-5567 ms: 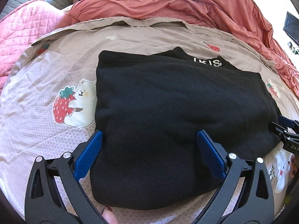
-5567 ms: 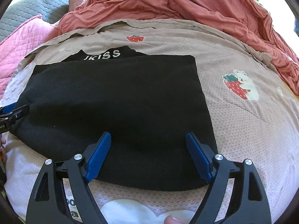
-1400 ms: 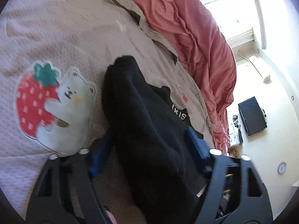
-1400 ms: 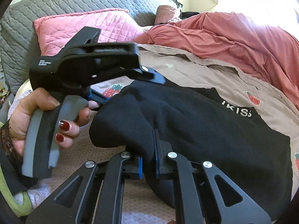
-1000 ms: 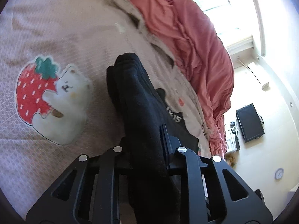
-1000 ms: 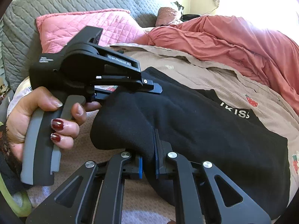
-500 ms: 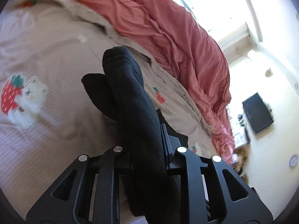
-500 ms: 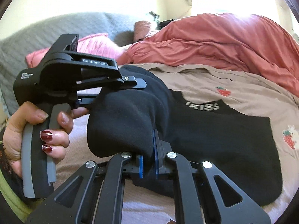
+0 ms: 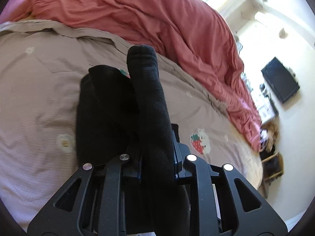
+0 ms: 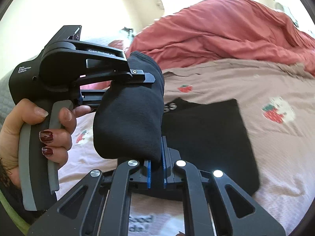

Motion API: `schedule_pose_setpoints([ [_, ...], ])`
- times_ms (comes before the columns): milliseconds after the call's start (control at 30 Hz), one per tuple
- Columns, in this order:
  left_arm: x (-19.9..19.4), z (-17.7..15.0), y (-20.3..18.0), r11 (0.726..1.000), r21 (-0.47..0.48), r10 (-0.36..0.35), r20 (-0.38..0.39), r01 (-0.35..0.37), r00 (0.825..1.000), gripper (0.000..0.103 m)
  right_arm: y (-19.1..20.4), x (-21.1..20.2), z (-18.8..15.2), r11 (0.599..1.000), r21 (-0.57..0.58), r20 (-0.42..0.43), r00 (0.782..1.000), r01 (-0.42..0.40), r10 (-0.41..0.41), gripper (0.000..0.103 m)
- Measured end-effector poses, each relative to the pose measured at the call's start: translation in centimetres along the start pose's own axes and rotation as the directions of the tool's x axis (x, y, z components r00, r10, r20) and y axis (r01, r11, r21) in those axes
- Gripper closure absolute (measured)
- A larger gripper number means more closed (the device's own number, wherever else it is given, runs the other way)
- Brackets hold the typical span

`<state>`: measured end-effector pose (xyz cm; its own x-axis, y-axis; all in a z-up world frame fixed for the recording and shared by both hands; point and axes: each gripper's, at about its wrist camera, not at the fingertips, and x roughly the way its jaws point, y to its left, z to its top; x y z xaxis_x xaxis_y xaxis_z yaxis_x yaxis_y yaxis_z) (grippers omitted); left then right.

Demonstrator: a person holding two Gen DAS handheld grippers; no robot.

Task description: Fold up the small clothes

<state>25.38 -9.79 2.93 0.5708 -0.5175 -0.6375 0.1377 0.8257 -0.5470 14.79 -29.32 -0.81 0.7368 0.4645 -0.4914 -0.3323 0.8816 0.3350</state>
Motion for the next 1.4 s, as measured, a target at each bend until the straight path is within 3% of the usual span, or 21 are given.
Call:
schedule_pose_setpoints([
  [233,4.5,-1.2,-2.4,0.997,0.067,0.038,-0.086,-0.033,0.996,0.084,-3.4,0.2,-1.0,0.993,0.119,-0.041,0.999,0.006,-0.001,0.096],
  [300,5.1,-1.5,-2.7,0.997,0.077,0.016,-0.113,-0.007,0.993,0.071,-4.1,0.2,-1.3,0.990,0.144,-0.056,0.998,0.014,-0.006,0.096],
  [367,5.0,-1.9,-2.8,0.997,0.073,-0.030,-0.110,0.038,0.994,0.049,-4.7,0.2,-1.4,0.985,0.169,-0.062,0.998,0.019,-0.008,0.096],
  [400,4.7,-2.1,-2.7,0.996,0.078,-0.039,-0.100,0.047,0.994,0.047,-5.1,0.2,-1.6,0.983,0.184,-0.065,0.998,0.019,-0.007,0.096],
  [567,1.5,-3.1,-0.5,0.997,0.081,-0.001,0.015,0.000,1.000,0.047,-6.3,0.0,-2.4,0.976,0.214,-0.096,0.995,0.027,-0.006,0.095],
  [633,0.2,-3.6,0.5,0.990,0.104,0.087,0.076,-0.095,0.993,0.047,-6.3,-0.3,-2.7,0.979,0.198,-0.107,0.994,0.047,-0.026,0.092],
  [667,-0.3,-4.1,1.0,0.975,0.129,0.166,0.114,-0.181,0.979,0.047,-6.2,-0.5,-2.7,0.980,0.193,-0.111,0.993,0.055,-0.034,0.092],
  [767,-0.2,-5.1,2.2,0.956,0.143,0.240,0.119,-0.256,0.964,0.047,-6.0,-1.3,-2.9,0.981,0.173,-0.128,0.990,0.086,-0.064,0.087],
  [800,-0.2,-5.6,2.6,0.954,0.150,0.243,0.121,-0.260,0.962,0.047,-6.0,-1.9,-2.8,0.981,0.165,-0.132,0.988,0.101,-0.079,0.081],
  [967,0.3,-7.0,3.0,0.939,0.226,0.236,0.132,-0.261,0.963,0.047,-6.5,-4.7,-1.3,0.977,0.092,-0.075,0.980,0.193,-0.187,0.077],
  [1067,0.1,-7.2,3.8,0.946,0.228,0.206,0.133,-0.232,0.970,0.046,-7.0,-4.9,0.5,0.969,0.075,-0.064,0.970,0.237,-0.233,0.073],
  [1267,-0.4,-7.7,4.8,0.960,0.223,0.147,0.120,-0.171,0.982,0.039,-5.4,-3.5,2.4,0.977,0.004,-0.077,0.975,0.211,-0.210,0.067],
  [1400,-0.7,-7.6,4.9,0.960,0.231,0.136,0.106,-0.157,0.985,0.036,-3.9,-1.4,2.3,0.982,-0.051,-0.138,0.973,0.180,-0.186,0.064],
])
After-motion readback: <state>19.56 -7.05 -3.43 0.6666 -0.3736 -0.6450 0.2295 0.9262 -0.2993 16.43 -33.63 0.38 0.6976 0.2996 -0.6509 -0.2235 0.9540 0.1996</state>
